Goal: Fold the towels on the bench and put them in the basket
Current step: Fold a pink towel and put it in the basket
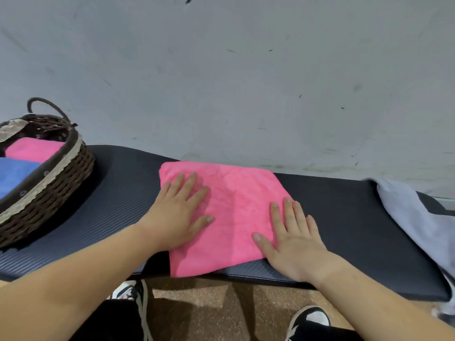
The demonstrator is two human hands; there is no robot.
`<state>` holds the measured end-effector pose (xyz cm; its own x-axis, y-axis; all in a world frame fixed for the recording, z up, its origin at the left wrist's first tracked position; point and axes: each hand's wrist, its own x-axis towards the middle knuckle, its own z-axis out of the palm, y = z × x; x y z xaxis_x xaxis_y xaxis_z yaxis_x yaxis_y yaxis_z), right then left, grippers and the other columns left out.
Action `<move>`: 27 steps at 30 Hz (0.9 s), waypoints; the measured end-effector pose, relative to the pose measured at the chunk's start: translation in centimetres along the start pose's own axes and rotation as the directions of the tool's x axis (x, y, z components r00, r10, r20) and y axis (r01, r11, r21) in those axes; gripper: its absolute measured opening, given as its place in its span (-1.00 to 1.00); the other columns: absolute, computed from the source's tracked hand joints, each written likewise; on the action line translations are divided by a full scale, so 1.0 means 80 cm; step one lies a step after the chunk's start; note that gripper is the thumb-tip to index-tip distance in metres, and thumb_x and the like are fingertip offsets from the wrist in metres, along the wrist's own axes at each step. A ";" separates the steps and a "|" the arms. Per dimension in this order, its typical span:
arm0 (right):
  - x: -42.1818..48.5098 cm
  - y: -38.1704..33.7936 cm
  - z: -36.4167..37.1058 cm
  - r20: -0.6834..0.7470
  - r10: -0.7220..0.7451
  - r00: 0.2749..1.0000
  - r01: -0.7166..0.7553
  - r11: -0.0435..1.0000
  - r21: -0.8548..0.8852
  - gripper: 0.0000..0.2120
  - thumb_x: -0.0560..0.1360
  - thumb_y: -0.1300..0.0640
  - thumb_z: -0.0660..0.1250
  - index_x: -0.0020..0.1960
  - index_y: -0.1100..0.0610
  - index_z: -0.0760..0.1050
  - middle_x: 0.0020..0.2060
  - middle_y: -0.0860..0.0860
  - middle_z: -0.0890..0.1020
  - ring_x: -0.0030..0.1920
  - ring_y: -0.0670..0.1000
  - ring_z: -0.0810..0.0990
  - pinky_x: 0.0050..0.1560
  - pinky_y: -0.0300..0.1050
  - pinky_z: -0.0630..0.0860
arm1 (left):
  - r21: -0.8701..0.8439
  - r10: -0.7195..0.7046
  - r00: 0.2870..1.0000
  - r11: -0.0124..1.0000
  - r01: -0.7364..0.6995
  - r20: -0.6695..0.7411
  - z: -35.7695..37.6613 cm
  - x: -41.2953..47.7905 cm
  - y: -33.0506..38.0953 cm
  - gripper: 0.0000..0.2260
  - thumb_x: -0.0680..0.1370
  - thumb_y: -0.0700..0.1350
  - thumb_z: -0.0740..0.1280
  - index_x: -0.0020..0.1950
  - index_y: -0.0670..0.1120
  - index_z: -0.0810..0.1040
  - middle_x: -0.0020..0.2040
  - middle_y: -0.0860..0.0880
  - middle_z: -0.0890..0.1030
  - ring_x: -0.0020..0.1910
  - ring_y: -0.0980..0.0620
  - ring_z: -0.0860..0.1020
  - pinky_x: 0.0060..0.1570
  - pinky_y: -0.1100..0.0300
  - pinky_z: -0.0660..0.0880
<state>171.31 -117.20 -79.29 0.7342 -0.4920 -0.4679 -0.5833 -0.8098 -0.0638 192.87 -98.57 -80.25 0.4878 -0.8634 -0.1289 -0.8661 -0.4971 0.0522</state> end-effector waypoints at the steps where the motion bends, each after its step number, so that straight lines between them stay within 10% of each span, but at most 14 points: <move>1: -0.003 -0.002 0.003 -0.006 0.010 1.000 -0.010 1.000 -0.002 -0.17 0.57 -0.44 -0.24 0.59 0.02 -0.49 0.55 0.09 -0.49 0.56 0.10 -0.51 0.58 0.16 -0.36 | 0.016 0.047 0.998 0.999 -0.046 -0.049 -0.001 -0.006 0.009 -0.29 0.57 0.36 -0.01 0.61 -0.01 0.28 0.65 -0.20 0.15 0.61 -0.29 0.13 0.55 -0.24 0.15; 4: -0.013 -0.008 0.002 0.022 0.044 0.999 -0.042 0.998 -0.056 -0.16 0.58 -0.42 -0.27 0.58 0.09 -0.50 0.55 0.18 -0.47 0.57 0.18 -0.46 0.59 0.17 -0.33 | 0.021 0.276 0.928 0.960 -0.280 -0.251 -0.005 -0.031 0.038 -0.52 0.56 0.16 0.23 0.29 -0.15 0.59 0.36 -0.19 0.54 0.29 -0.22 0.53 0.30 -0.10 0.51; 7: -0.028 -0.016 -0.005 0.077 0.089 0.993 -0.078 0.987 -0.139 -0.12 0.57 -0.42 -0.27 0.58 0.17 -0.49 0.57 0.28 -0.40 0.60 0.27 -0.36 0.60 0.21 -0.23 | -0.014 0.355 0.895 0.928 -0.372 -0.272 -0.013 -0.058 0.054 -0.61 0.57 0.27 0.26 -0.03 -0.06 0.55 0.01 0.00 0.54 -0.07 0.00 0.47 -0.05 0.07 0.52; 14: -0.079 -0.038 -0.002 0.092 0.215 0.972 -0.178 0.936 -0.304 0.00 0.54 -0.48 -0.17 0.62 0.26 -0.34 0.59 0.38 -0.17 0.61 0.36 -0.05 0.51 0.24 0.18 | 0.114 0.400 0.915 0.913 -0.392 -0.056 -0.008 -0.095 0.034 -0.56 0.33 0.28 0.39 -0.03 -0.03 0.49 -0.01 0.02 0.49 -0.10 -0.03 0.43 -0.17 0.02 0.51; 18: -0.082 -0.023 0.012 -0.115 -0.040 0.993 0.016 0.980 -0.200 -0.04 0.52 -0.48 -0.18 0.66 0.17 -0.20 0.64 0.25 -0.11 0.64 0.24 -0.09 0.57 0.24 0.10 | 0.141 0.419 0.908 0.901 -0.411 -0.029 0.003 -0.109 0.031 -0.72 0.34 -0.07 0.34 0.02 -0.06 0.47 0.09 -0.04 0.52 -0.04 -0.07 0.45 -0.10 -0.02 0.54; 23: -0.082 -0.012 0.022 -0.115 -0.371 0.922 0.354 0.924 -0.143 -0.10 0.53 -0.42 0.14 0.67 -0.09 -0.20 0.66 -0.01 -0.17 0.65 0.06 -0.17 0.61 0.05 -0.05 | -0.179 0.359 0.930 0.913 -0.367 -0.077 -0.032 -0.115 0.010 -0.94 0.49 -0.03 0.26 -0.06 0.04 0.41 -0.10 0.14 0.48 -0.12 0.06 0.49 -0.12 0.05 0.52; 27: -0.073 -0.003 0.023 -0.252 -0.387 0.887 0.364 0.922 -0.133 -0.25 0.55 -0.19 0.37 0.64 -0.08 0.15 0.63 -0.06 0.17 0.61 0.02 0.21 0.51 -0.01 0.31 | -0.235 0.248 0.960 0.933 -0.273 -0.131 -0.057 -0.117 -0.007 -0.93 0.53 -0.02 0.27 -0.01 0.12 0.42 -0.24 0.12 0.53 -0.27 0.07 0.50 -0.21 0.03 0.51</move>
<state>166.51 -113.52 -78.19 0.9645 -0.2034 -0.1683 -0.2237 -0.9682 -0.1118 189.33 -90.61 -74.58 0.2679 -0.9632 0.0194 -0.9155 -0.2483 0.3166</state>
